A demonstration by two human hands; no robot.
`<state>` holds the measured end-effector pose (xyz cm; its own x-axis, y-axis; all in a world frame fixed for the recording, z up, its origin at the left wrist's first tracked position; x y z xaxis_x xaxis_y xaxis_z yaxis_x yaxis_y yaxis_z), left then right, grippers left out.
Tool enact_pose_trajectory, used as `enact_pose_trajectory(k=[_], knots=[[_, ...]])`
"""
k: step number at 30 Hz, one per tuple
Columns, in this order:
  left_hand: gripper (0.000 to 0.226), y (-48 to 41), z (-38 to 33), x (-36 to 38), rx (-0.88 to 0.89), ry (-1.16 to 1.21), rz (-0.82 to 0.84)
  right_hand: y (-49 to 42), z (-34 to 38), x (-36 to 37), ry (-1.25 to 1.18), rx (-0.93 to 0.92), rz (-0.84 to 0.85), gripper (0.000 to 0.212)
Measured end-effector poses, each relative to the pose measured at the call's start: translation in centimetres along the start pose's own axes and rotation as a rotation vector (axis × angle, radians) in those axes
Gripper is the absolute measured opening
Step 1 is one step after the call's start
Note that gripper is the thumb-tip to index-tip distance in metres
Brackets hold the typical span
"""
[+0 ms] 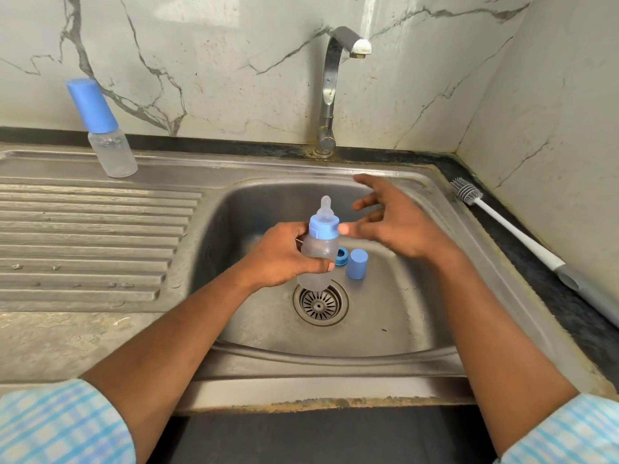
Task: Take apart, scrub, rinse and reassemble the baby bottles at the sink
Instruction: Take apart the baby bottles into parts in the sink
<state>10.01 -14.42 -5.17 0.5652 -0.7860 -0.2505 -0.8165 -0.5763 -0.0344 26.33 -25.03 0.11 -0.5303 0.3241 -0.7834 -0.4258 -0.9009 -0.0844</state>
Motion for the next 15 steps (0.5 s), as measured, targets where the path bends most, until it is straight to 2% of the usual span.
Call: enact_pose_trajectory(k=[3,6,9,11,13,15], knots=[[0.04,0.0,0.0,0.1,0.01,-0.053,0.011,0.4,1.8,1.9,0.091,-0.069,0.071,0.087],[0.042,0.0,0.1,0.5,0.022,-0.106,0.024,0.3,2.0,2.2,0.181,-0.099,0.078,0.053],[0.046,-0.1,0.5,1.0,0.018,-0.111,0.045,-0.1,1.0,1.1,0.016,-0.099,0.022,0.03],[0.049,-0.1,0.8,1.3,-0.003,-0.133,0.055,-0.5,0.1,0.0,-0.07,-0.067,-0.09,0.033],[0.048,0.0,0.8,1.5,-0.013,-0.171,0.043,-0.9,-1.1,-0.6,-0.021,-0.008,-0.17,0.037],[0.04,-0.1,0.7,1.7,-0.009,-0.159,0.035,-1.1,-2.5,-0.5,0.091,0.045,-0.18,0.037]])
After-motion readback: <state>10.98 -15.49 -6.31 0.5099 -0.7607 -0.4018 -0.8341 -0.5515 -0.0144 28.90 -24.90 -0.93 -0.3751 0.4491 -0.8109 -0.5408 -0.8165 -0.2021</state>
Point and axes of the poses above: each hand's wrist, its own y-axis away from the middle knuckle, its own x-axis out of the palm, z = x × y, the point moved 3 cm from there along -y, towards the middle knuckle, and after that the axes turned 15 degrees about y, right-handed, at the moved point
